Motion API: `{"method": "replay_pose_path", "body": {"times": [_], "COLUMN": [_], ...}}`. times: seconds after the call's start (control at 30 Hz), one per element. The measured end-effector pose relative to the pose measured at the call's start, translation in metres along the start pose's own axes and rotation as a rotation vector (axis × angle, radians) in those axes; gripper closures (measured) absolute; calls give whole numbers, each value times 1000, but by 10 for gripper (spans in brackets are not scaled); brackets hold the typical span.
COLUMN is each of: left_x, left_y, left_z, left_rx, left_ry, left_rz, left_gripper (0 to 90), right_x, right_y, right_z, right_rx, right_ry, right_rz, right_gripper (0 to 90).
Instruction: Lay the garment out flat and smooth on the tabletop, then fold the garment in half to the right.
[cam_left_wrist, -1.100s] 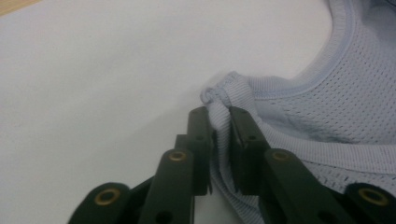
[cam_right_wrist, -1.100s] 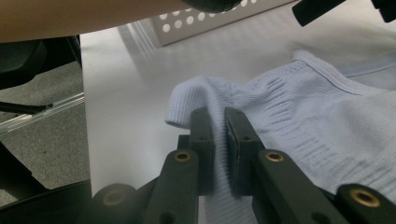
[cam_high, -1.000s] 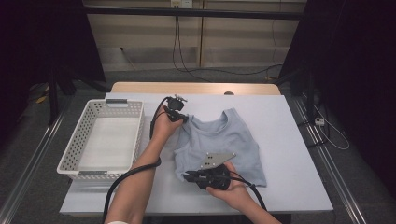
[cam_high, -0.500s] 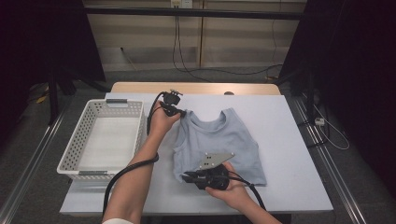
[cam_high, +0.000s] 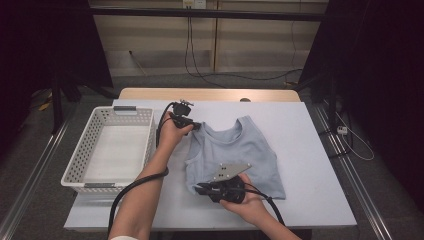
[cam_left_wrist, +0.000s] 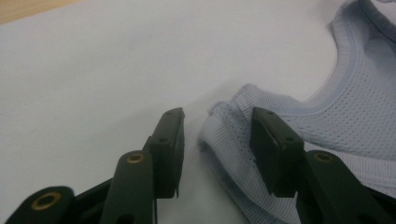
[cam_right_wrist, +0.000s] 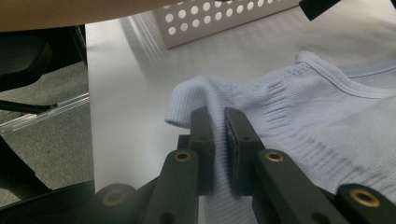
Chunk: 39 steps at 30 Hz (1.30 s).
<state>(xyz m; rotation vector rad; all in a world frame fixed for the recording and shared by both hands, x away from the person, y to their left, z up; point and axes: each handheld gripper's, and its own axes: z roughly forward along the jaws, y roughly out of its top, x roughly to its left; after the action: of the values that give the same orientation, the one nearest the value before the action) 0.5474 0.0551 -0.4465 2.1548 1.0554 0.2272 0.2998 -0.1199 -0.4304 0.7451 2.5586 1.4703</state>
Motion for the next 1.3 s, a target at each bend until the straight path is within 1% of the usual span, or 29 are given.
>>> {"method": "replay_pose_path", "body": {"times": [0.03,0.07,0.1,0.13,0.17,0.2,0.3,0.37,0.43,0.5,0.53,0.67,0.7,0.77,0.93,1.0,1.3], "left_x": [0,-2,-2,-5,-6,-6,-6,-8,-11,-13,-13,-9,-8,-7,-4,-4,1], "left_y": [0,0,-1,-1,-1,-1,-2,-2,0,2,3,8,9,11,19,22,31], "left_z": [2,5,7,9,10,10,9,9,8,6,5,-1,-3,-6,-12,-14,-19], "left_rx": [6,13,19,5,1,8,3,0,19,30,35,60,70,86,104,104,120], "left_ry": [-4,-17,-13,4,11,12,2,16,35,31,28,-6,-18,-29,-39,-48,-64], "left_rz": [12,12,15,12,4,8,-3,-19,15,19,13,-36,-44,-59,-68,-80,-85], "left_gripper": [557,590,632,642,664,700,795,816,836,851,855,857,857,857,859,860,862], "right_x": [0,0,0,0,-1,-1,-1,1,3,3,3,4,5,5,5,5,7], "right_y": [0,0,0,0,1,1,3,4,5,4,4,5,5,6,8,9,11], "right_z": [0,0,-1,-1,-2,-2,-3,-3,-3,-3,-4,-8,-8,-8,-7,-6,-5], "right_rx": [1,1,-1,-2,-4,-6,-15,-16,-14,-15,-21,-39,-39,-42,-48,-51,-56], "right_ry": [0,1,1,0,-2,-3,-11,-11,-15,-17,-17,-22,-23,-26,-35,-36,-50], "right_rz": [-1,-3,0,1,0,1,3,-2,-7,-4,4,11,11,9,13,12,14], "right_gripper": [835,834,835,834,834,835,835,835,835,835,835,835,835,835,835,835,835]}}
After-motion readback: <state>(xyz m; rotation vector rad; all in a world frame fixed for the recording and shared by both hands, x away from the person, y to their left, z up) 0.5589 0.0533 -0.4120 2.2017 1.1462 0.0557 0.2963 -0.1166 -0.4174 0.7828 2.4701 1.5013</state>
